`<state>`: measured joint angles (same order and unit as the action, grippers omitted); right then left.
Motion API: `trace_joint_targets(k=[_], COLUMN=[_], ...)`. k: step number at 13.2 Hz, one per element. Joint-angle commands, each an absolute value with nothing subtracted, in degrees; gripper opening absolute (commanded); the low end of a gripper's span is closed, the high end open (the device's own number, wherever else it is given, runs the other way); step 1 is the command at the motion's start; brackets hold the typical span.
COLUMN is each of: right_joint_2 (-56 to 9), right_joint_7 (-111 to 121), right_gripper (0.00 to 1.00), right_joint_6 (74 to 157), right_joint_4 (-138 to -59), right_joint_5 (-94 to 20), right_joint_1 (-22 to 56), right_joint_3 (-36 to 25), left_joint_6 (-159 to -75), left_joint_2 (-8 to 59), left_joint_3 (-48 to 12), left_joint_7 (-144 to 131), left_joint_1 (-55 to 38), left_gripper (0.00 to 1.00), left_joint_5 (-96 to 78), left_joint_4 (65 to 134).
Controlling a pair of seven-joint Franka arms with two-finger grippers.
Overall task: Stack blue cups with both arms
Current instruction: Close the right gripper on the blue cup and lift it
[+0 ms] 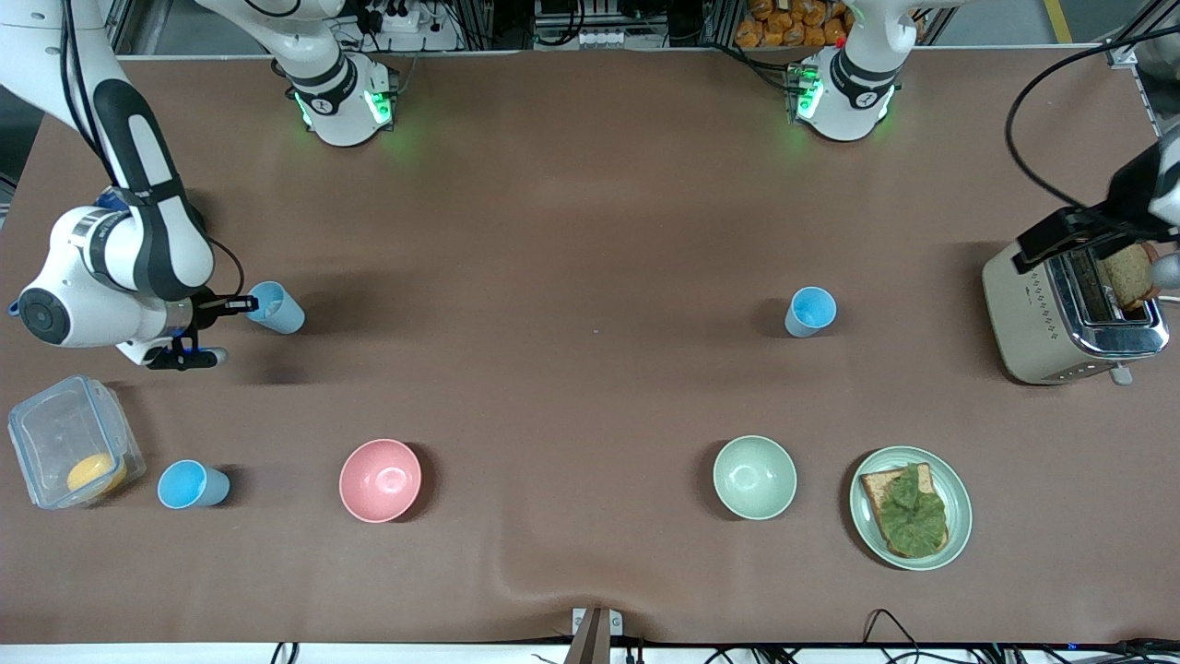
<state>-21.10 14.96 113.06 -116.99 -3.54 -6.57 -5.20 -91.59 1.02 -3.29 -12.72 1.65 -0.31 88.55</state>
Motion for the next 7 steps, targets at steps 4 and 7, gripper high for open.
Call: trace_joint_targets(k=[4, 7], right_joint_2=[-21.7, -21.7], right_joint_7=[11.0, 1.8], right_gripper=[0.0, 0.0], right_joint_6=[103.9, 101.9], right_joint_4=[-109.8, -106.6], right_joint_5=[-8.7, -12.9], right_joint_1=[-2.3, 4.5], right_joint_3=[-4.4, -4.4], left_joint_6=[-90.6, -90.6], left_joint_2=[0.7, 0.7], left_joint_3=[-5.0, -4.7], left_joint_7=[-13.7, -13.6], left_joint_1=[0.9, 1.2], left_gripper=[1.0, 1.0], left_joint_5=[-0.4, -0.5], left_joint_4=[88.3, 88.4])
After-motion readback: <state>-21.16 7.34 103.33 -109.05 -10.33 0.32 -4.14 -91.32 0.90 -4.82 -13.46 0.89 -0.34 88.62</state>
